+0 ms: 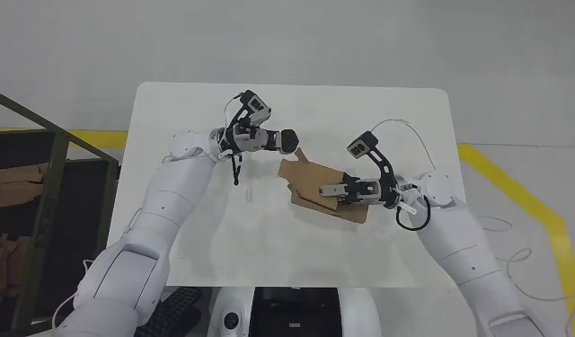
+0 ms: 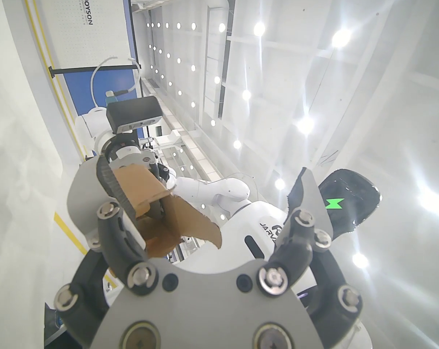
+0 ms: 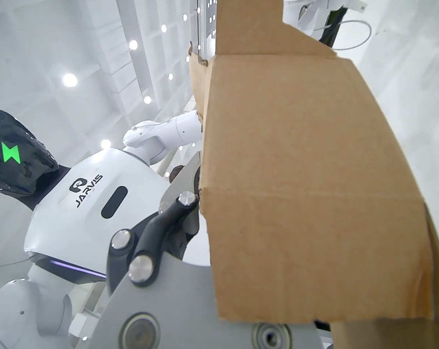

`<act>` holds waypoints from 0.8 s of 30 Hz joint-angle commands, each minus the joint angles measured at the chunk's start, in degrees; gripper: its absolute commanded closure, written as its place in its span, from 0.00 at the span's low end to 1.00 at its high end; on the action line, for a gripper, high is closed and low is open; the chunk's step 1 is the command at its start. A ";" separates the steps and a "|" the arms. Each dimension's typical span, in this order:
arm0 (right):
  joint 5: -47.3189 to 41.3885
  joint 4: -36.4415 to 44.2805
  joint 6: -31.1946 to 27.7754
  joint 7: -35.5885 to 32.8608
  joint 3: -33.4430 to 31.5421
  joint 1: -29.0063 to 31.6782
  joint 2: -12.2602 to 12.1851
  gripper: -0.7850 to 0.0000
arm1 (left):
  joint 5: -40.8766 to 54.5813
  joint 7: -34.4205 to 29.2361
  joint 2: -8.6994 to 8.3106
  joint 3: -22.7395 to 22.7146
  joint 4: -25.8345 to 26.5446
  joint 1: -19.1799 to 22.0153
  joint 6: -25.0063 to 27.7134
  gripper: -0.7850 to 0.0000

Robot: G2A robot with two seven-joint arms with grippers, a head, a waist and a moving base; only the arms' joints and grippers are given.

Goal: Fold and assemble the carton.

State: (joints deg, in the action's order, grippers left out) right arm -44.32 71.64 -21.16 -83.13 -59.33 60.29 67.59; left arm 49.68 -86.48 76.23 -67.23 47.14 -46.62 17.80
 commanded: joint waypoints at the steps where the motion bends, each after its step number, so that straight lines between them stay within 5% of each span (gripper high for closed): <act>1: -0.13 0.38 0.28 -0.28 0.29 0.08 0.06 1.00 | -0.01 0.12 0.09 0.22 -0.14 0.11 0.11 0.00; 24: 1.12 -6.31 -0.55 3.80 0.76 -2.38 0.88 1.00 | 0.57 -1.34 0.13 0.42 2.27 -1.00 -1.34 0.00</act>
State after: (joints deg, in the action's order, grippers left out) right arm -43.13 65.40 -21.67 -79.49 -58.46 57.93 68.46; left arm 50.21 -87.75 76.34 -66.89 49.36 -47.53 16.53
